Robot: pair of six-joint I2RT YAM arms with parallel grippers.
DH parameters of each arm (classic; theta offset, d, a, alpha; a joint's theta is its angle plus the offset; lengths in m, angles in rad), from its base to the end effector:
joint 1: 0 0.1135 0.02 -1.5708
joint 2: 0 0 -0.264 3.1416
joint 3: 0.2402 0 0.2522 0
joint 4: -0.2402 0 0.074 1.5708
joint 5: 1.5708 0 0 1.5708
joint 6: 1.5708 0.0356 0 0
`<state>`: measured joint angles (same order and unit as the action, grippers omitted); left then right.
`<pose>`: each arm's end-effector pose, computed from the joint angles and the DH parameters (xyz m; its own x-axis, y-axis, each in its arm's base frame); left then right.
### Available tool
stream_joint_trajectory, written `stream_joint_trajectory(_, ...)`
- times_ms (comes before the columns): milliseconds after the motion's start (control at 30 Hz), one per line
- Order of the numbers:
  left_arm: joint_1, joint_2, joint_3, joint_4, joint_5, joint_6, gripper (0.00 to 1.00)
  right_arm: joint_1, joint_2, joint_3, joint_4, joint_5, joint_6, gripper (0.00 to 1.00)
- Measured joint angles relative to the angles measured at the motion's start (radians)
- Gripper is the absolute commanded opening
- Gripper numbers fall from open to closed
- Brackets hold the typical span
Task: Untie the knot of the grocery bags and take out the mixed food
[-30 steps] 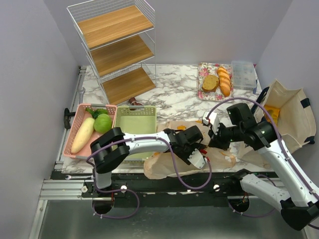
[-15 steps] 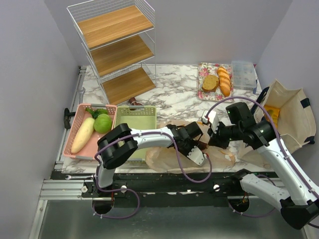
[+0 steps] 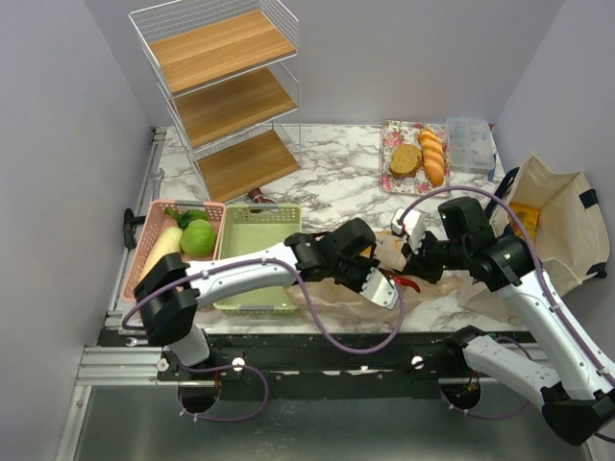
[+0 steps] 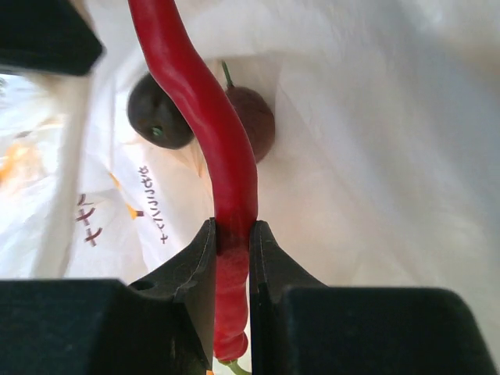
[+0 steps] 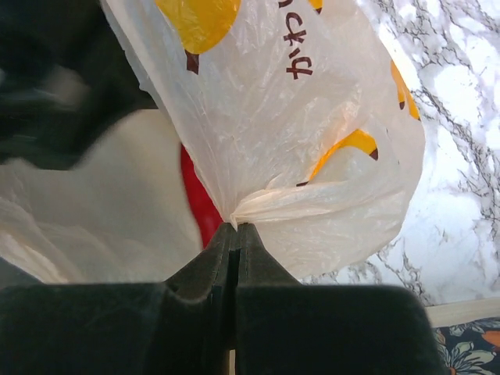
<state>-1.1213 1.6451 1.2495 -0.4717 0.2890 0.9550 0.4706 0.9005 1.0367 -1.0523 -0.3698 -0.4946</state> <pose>0.1467 -0.3275 0.2553 0.5787 0.6012 -0.5511 0.8154 -0.4160 0.4025 0.1330 0.0821 0.3281 -0.3285 -0.6637 -0.6720 -0.8803 0.4729 -0.0367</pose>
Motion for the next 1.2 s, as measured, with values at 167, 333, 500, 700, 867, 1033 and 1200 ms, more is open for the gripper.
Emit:
stream_joint_trajectory(167, -0.007, -0.128, -0.059, 0.054, 0.052, -0.033, 0.00, 0.000, -0.003, 0.000, 0.016, 0.017, 0.018, 0.01)
stream_joint_trajectory(333, -0.020, -0.123, -0.056, 0.066, 0.030, -0.071, 0.00, 0.000, -0.010, 0.000, 0.021, 0.023, 0.036, 0.01)
stream_joint_trajectory(500, 0.013, -0.245, -0.164, 0.129, 0.129, -0.118, 0.00, 0.000, -0.011, 0.000, 0.039, 0.033, 0.060, 0.01)
stream_joint_trajectory(700, -0.018, -0.504, -0.282, 0.344, 0.296, -0.245, 0.01, 0.000, -0.006, 0.000, 0.064, 0.042, 0.078, 0.01)
stream_joint_trajectory(867, -0.071, -0.523, -0.249, 0.555, 0.331, -0.370, 0.03, 0.000, 0.005, 0.000, 0.079, 0.043, 0.087, 0.01)
stream_joint_trajectory(1033, -0.071, -0.500, -0.219, 0.711, 0.312, -0.467, 0.03, 0.000, 0.013, 0.000, 0.093, 0.044, 0.097, 0.01)
stream_joint_trajectory(1200, -0.071, -0.476, -0.195, 0.809, 0.259, -0.554, 0.01, 0.000, 0.024, 0.004, 0.097, 0.045, 0.108, 0.00)
